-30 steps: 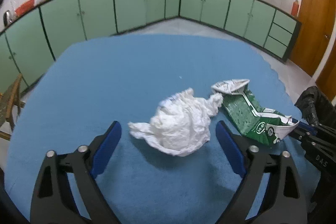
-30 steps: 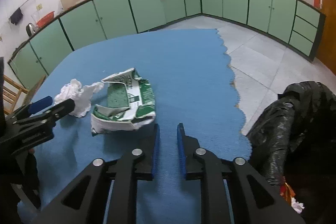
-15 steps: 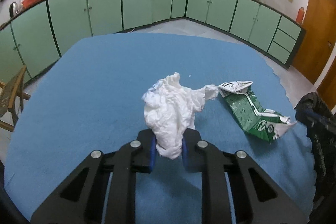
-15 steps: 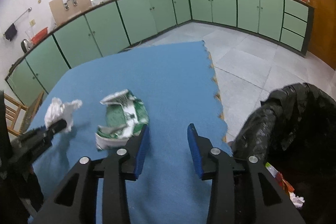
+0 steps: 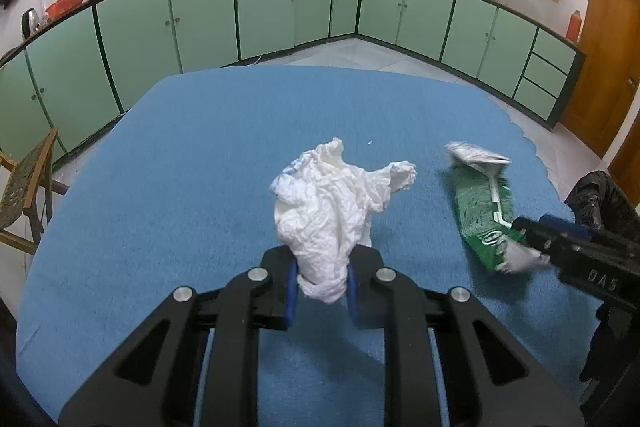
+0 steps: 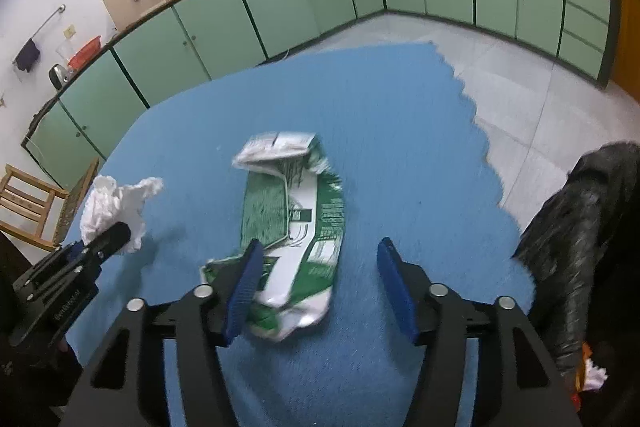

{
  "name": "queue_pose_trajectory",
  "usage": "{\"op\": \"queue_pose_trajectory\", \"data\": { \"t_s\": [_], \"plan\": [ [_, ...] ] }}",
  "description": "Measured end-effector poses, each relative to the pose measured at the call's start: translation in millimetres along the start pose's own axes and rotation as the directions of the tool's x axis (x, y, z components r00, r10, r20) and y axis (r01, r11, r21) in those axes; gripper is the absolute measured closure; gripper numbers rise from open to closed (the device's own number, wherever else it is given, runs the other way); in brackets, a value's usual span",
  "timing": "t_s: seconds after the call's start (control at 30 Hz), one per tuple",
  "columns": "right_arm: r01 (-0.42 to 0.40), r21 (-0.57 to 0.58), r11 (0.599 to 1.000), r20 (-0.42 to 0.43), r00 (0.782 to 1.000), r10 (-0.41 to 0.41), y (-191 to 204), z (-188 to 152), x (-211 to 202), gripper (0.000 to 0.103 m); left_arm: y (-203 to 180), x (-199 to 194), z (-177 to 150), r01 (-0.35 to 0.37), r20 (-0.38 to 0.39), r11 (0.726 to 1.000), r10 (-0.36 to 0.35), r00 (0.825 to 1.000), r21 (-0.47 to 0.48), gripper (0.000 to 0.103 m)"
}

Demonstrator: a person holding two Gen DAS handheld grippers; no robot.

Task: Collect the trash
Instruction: 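Grasp the white tissue with the left gripper while the right lifts the green carton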

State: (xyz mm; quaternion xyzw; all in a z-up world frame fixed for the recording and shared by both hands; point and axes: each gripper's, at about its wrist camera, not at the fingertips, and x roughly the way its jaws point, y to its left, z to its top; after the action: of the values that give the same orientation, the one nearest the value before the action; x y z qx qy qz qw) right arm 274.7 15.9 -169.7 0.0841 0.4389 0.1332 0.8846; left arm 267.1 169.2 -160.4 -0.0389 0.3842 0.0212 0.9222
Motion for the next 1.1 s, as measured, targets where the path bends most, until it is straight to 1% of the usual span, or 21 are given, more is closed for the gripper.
{"op": "queue_pose_trajectory", "data": {
  "t_s": [0.03,0.13,0.2,0.3,0.5,0.67,0.87,0.9,0.93,0.97,1.03,1.1],
  "plan": [
    [-0.007,0.005,1.0,-0.014,1.0,0.007,-1,-2,3,0.043,0,1,-1,-0.001,-0.002,1.0,0.001,1.0,-0.001,0.085],
    [-0.005,-0.021,1.0,-0.01,1.0,0.005,2,-5,5,0.039,2,3,-3,-0.002,-0.012,1.0,0.002,1.0,-0.01,0.085],
    [-0.008,-0.036,0.999,-0.006,1.0,0.008,5,-4,5,0.038,2,5,-2,-0.002,-0.017,1.0,0.002,1.0,-0.012,0.085],
    [-0.027,-0.029,0.999,0.014,1.0,0.028,3,-3,4,0.037,2,5,-4,-0.004,-0.021,1.0,0.004,1.0,-0.012,0.084],
    [-0.064,-0.013,0.998,0.041,0.997,0.065,1,9,8,0.035,3,8,4,-0.004,-0.018,1.0,0.004,1.0,-0.017,0.084],
    [-0.024,-0.016,1.0,0.04,0.999,0.025,0,20,15,0.035,1,10,6,-0.002,-0.01,1.0,0.002,1.0,-0.014,0.084],
    [-0.017,-0.007,1.0,0.031,0.999,0.018,-10,26,24,0.035,-5,15,2,0.005,-0.018,1.0,-0.005,1.0,-0.008,0.084],
    [-0.019,-0.011,1.0,0.033,0.999,0.019,-10,29,26,0.036,-5,16,1,0.006,-0.02,1.0,-0.006,1.0,-0.007,0.084],
    [-0.022,-0.012,1.0,0.033,0.999,0.023,-9,30,27,0.04,-5,16,0,0.007,-0.023,1.0,-0.007,1.0,-0.006,0.084],
    [-0.03,-0.014,0.999,0.03,0.999,0.03,-9,31,28,0.049,-4,16,0,0.009,-0.024,1.0,-0.009,1.0,-0.006,0.084],
    [-0.035,-0.009,0.999,0.029,0.999,0.035,-11,30,28,0.057,-2,17,1,0.011,-0.027,1.0,-0.011,1.0,-0.006,0.084],
    [-0.047,-0.011,0.999,0.031,0.998,0.047,-12,29,27,0.058,1,17,2,0.01,-0.027,1.0,-0.011,1.0,-0.009,0.083]
  ]
}}
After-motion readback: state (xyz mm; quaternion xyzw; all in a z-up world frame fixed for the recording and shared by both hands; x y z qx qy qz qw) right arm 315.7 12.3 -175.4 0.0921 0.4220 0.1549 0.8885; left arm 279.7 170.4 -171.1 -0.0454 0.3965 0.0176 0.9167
